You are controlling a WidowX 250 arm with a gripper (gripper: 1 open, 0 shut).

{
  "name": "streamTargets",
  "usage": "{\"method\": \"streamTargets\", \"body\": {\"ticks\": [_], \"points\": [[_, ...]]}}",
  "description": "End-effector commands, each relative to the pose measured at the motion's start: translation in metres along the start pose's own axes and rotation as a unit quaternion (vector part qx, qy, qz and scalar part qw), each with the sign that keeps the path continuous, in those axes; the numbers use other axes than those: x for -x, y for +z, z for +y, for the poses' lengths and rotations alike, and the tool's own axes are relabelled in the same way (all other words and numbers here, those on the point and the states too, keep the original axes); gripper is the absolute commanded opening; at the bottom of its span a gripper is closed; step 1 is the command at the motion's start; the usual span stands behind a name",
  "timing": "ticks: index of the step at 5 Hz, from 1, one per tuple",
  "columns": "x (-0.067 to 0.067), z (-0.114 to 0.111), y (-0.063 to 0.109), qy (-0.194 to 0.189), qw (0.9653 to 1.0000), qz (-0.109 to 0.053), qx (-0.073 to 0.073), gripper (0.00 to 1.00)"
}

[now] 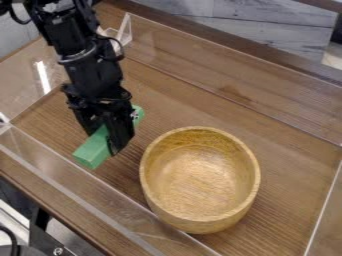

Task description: Remove the green block from inside the brown bowl and put it on the table

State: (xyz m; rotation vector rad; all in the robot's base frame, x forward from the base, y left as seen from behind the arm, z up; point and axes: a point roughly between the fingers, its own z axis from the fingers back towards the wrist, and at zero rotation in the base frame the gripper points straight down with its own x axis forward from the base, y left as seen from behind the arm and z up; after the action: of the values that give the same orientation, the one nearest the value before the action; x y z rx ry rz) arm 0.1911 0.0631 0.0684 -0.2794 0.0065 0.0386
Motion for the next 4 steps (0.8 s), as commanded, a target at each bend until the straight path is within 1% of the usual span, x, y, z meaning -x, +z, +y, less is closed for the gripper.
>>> {"method": "streamTargets", "body": {"ticks": [1,4], "points": [[-0.0069,0.0062,0.0071,0.001,0.9998,-0.017,-0.01,0.0],[-0.0112,0.0129,0.0078,0.003,0.9997,-0.02,-0.01,0.0]]}}
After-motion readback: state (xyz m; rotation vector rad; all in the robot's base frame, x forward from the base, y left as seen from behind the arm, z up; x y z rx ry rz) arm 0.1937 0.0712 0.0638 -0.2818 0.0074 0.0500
